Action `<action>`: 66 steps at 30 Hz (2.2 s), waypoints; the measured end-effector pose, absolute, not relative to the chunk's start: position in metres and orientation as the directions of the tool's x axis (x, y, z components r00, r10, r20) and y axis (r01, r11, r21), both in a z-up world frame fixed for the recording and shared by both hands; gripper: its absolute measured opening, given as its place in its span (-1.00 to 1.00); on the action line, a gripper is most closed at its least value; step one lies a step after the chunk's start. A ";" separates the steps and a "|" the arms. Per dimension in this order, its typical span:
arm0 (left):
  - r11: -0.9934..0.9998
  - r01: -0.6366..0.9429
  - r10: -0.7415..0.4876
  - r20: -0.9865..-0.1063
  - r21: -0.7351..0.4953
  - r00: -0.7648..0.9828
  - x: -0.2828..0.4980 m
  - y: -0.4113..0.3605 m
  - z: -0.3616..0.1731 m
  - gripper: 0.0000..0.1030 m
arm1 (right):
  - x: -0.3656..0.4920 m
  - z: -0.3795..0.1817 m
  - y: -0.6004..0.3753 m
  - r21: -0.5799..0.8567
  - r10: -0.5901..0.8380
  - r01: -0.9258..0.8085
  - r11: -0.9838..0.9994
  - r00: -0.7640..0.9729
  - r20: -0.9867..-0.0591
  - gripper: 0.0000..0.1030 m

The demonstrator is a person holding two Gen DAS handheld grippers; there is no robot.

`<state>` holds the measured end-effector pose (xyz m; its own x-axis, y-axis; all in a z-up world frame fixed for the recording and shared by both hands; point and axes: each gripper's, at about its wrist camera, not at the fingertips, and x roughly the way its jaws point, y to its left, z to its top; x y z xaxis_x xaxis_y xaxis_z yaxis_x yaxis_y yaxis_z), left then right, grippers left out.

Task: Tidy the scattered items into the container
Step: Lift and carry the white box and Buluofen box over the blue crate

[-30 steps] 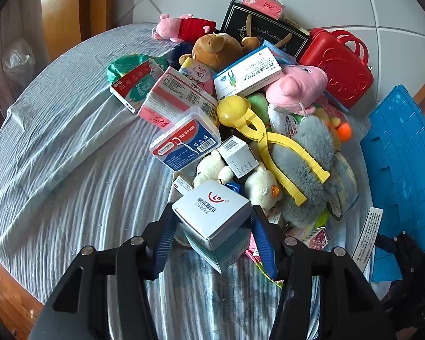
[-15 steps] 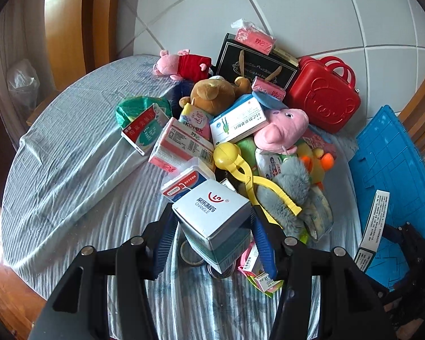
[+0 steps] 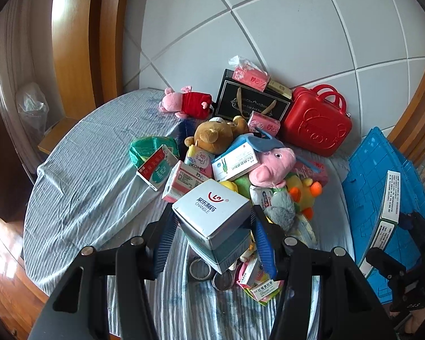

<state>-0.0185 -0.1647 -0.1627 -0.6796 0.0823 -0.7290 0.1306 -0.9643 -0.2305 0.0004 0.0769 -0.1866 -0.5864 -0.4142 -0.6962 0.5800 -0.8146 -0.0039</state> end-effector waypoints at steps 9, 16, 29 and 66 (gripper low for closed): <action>-0.968 0.147 0.037 -0.691 -0.205 -0.722 -0.006 -0.165 -0.121 0.00 | 0.001 -0.137 0.095 0.080 -0.438 0.523 -0.849 -0.609 -0.662 0.79; -0.967 0.157 0.020 -0.678 -0.200 -0.735 0.000 -0.160 -0.098 0.00 | -0.001 -0.109 0.107 0.108 -0.454 0.511 -0.852 -0.621 -0.639 0.79; -0.958 0.188 -0.004 -0.646 -0.216 -0.763 0.007 -0.156 -0.076 0.00 | 0.003 -0.077 0.114 0.140 -0.502 0.536 -0.833 -0.624 -0.599 0.79; -0.981 0.098 0.013 -0.565 -0.167 -0.825 -0.010 -0.037 -0.007 0.00 | 0.005 -0.011 0.214 0.194 -0.570 0.550 -0.812 -0.680 -0.462 0.79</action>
<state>-0.0103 -0.0371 -0.0067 -0.8252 0.0134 -0.5647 0.0980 -0.9811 -0.1666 0.0053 0.2137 -0.0113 -0.6797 -0.5700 -0.4616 0.5499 -0.8125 0.1937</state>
